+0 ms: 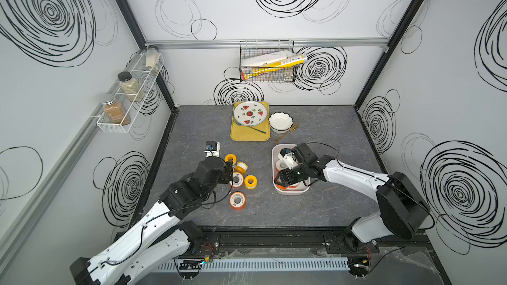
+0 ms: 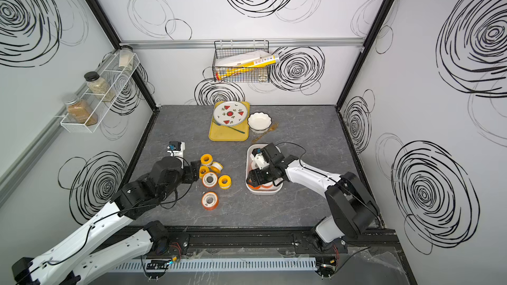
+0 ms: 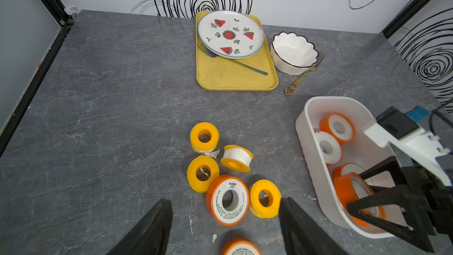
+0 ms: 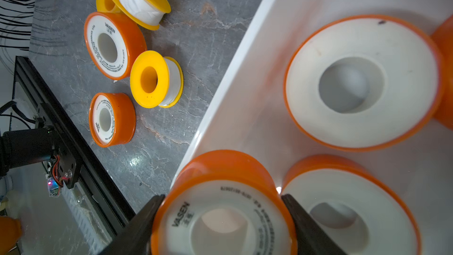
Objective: Put the sealing tape into the storage box
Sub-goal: Adjust the sealing tape in the storage box, then place the sealing tape in the storage box.
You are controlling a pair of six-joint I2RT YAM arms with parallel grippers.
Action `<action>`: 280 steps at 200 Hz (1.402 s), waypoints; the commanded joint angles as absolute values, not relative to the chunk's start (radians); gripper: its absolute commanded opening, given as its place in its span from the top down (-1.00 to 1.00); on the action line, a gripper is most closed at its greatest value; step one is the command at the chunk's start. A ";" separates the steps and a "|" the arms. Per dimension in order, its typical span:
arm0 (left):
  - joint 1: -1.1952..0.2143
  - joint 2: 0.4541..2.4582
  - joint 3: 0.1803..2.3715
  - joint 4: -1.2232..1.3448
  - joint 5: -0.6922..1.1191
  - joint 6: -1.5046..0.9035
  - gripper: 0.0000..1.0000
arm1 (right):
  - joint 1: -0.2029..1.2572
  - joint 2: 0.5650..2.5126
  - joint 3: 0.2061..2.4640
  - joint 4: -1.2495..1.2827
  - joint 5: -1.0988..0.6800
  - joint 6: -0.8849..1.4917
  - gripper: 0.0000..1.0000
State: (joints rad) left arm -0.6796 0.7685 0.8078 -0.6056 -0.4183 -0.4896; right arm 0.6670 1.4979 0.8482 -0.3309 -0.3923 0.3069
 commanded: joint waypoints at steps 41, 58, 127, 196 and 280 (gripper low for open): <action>-0.673 0.767 0.800 -0.578 -0.404 -0.475 -0.51 | 0.652 1.551 0.828 -0.320 -0.404 0.293 0.09; -0.673 0.768 0.799 -0.578 -0.404 -0.474 -0.51 | 0.652 1.552 0.835 -0.333 -0.367 0.291 0.09; -0.672 0.775 0.800 -0.577 -0.401 -0.473 -0.51 | 0.652 1.561 0.885 -0.397 -0.145 0.285 0.09; -0.672 0.776 0.799 -0.578 -0.402 -0.473 -0.52 | 0.651 1.543 0.946 -0.399 -0.182 0.265 0.08; -0.672 0.778 0.798 -0.579 -0.401 -0.473 -0.52 | 0.653 1.516 0.890 -0.377 -0.332 0.259 0.08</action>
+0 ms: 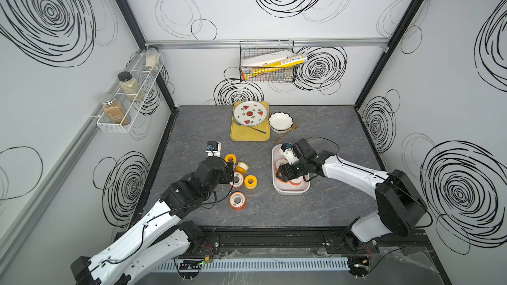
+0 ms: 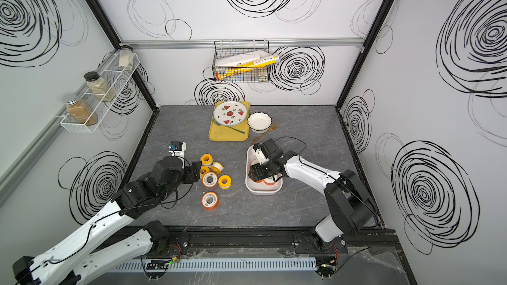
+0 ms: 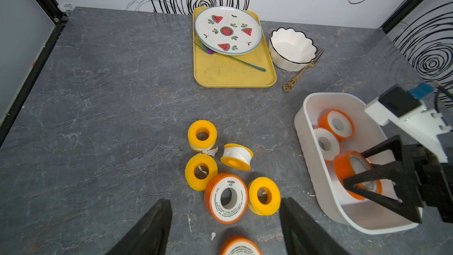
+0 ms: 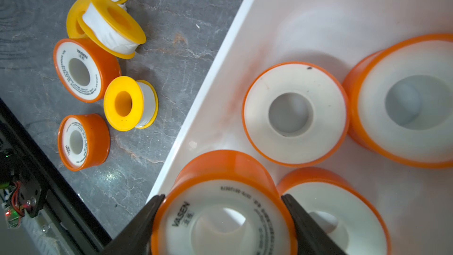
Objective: Put the sealing tape into the storage box
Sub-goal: Place the sealing tape in the storage box.
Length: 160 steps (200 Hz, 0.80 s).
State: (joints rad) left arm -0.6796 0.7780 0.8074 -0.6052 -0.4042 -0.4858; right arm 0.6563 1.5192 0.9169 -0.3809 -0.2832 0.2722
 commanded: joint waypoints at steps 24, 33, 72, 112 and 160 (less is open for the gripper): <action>-0.672 0.780 0.798 -0.578 -0.401 -0.473 -0.52 | 0.653 1.536 0.882 -0.388 -0.302 0.257 0.08; -0.672 0.779 0.798 -0.578 -0.399 -0.473 -0.52 | 0.653 1.540 0.882 -0.390 -0.292 0.258 0.08; -0.671 0.781 0.799 -0.578 -0.400 -0.472 -0.52 | 0.658 1.545 0.884 -0.390 -0.279 0.257 0.05; -0.670 0.782 0.798 -0.579 -0.399 -0.473 -0.52 | 0.662 1.549 0.887 -0.396 -0.280 0.252 -0.19; -0.672 0.784 0.799 -0.578 -0.400 -0.472 -0.57 | 0.675 1.544 0.888 -0.402 -0.276 0.246 -0.50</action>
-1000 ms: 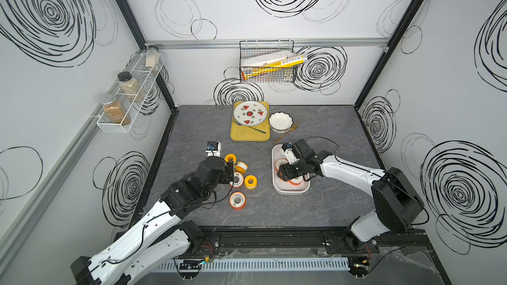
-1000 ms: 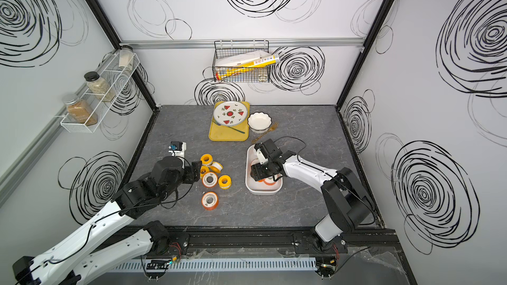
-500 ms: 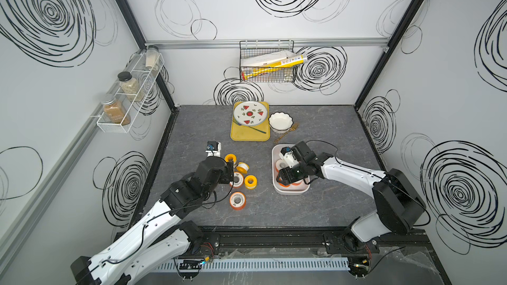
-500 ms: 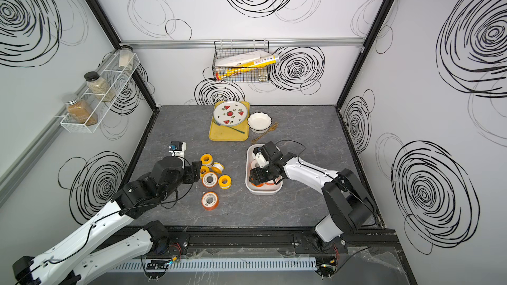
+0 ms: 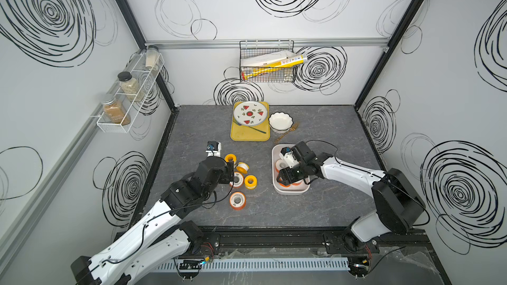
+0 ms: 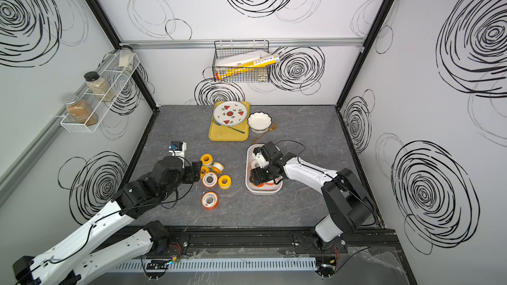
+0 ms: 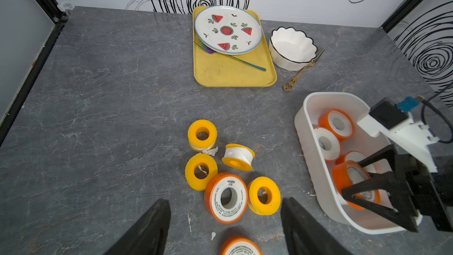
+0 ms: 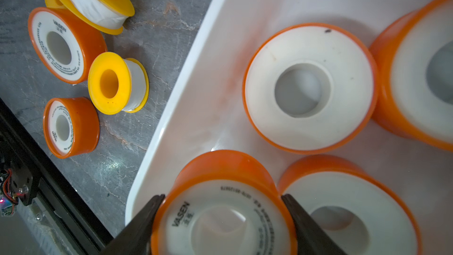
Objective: Put the sealing tape into the storage box
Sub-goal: Place the sealing tape in the storage box.
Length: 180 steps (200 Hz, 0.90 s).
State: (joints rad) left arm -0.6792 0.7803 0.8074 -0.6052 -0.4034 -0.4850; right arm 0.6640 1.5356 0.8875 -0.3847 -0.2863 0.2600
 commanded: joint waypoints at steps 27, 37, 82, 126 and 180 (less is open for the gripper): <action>-0.672 0.785 0.800 -0.578 -0.399 -0.472 -0.59 | 0.680 1.544 0.888 -0.403 -0.272 0.244 -0.63; -0.672 0.785 0.799 -0.578 -0.401 -0.473 -0.59 | 0.682 1.545 0.890 -0.403 -0.272 0.243 -0.68; -0.673 0.787 0.799 -0.578 -0.403 -0.473 -0.60 | 0.684 1.534 0.896 -0.405 -0.241 0.245 -0.73; -0.672 0.792 0.799 -0.578 -0.402 -0.472 -0.60 | 0.683 1.506 0.896 -0.403 -0.215 0.249 -0.65; -0.672 0.790 0.799 -0.580 -0.403 -0.473 -0.60 | 0.684 1.406 0.886 -0.359 -0.182 0.256 -0.46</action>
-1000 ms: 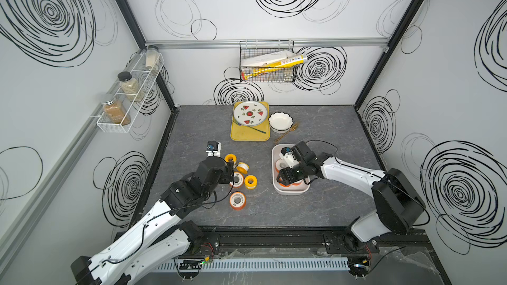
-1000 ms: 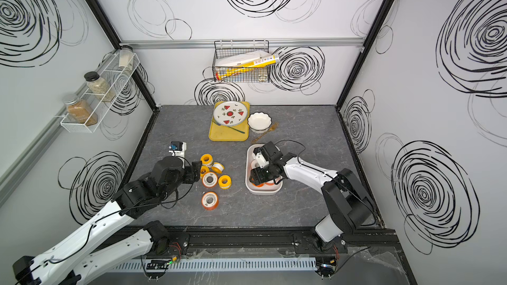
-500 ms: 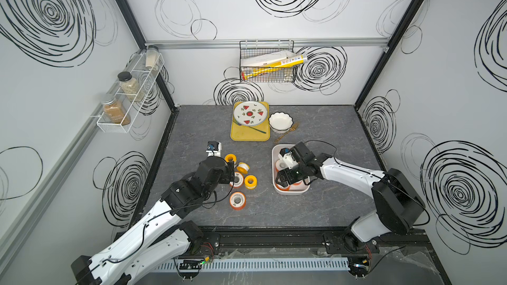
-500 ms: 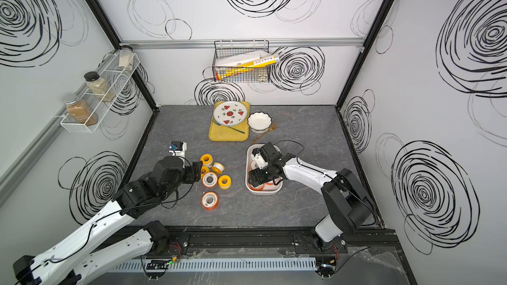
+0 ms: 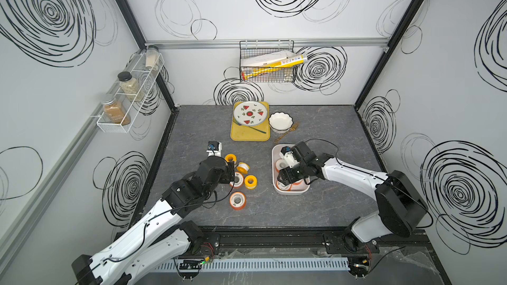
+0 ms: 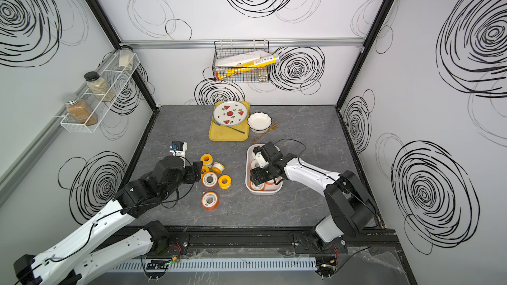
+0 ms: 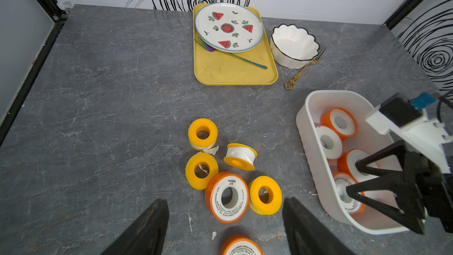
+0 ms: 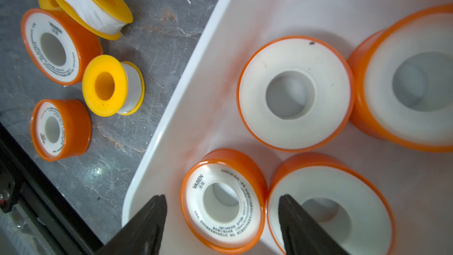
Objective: Put the sealing tape into the storage box
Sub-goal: Place the sealing tape in the storage box, then pick up the sealing tape at the center of the board.
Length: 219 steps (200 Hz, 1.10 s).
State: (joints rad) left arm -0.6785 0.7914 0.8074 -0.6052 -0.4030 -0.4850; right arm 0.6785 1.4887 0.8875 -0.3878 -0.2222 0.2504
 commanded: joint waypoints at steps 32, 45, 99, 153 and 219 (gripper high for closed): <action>-0.672 0.792 0.799 -0.580 -0.402 -0.473 -0.60 | 0.682 1.264 0.844 -0.281 -0.041 0.286 -0.43; -0.672 0.792 0.799 -0.580 -0.404 -0.473 -0.60 | 0.683 1.200 0.819 -0.247 0.034 0.292 -0.43; -0.672 0.793 0.800 -0.581 -0.407 -0.475 -0.60 | 0.679 0.929 0.624 -0.050 0.349 0.328 -0.62; -0.673 0.802 0.810 -0.586 -0.406 -0.479 -0.63 | 0.676 0.783 0.360 0.155 0.493 0.344 -0.73; -0.674 0.872 0.848 -0.621 -0.366 -0.534 -0.73 | 0.675 0.632 0.244 0.194 0.525 0.368 -0.89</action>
State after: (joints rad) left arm -0.6785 0.8352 0.8093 -0.6109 -0.3981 -0.4927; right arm 0.6773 0.6739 0.2653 0.1360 0.4816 0.3447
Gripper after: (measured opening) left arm 0.856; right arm 0.934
